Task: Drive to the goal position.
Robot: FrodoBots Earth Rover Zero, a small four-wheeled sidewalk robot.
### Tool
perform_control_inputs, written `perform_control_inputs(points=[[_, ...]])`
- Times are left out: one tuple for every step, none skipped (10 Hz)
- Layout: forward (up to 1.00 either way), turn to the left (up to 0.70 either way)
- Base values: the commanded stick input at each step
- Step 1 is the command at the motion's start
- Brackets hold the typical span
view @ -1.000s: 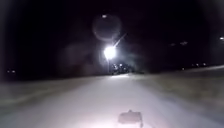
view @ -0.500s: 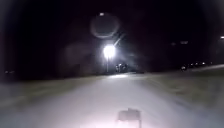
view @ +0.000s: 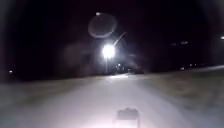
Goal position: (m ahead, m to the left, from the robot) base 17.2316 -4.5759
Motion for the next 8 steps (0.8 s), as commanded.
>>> perform_control_inputs(points=[[0.70,0.00],[0.70,0.00],[0.70,0.00],[0.70,0.00],[0.70,0.00],[0.70,0.00],[0.70,0.00],[0.70,0.00]])
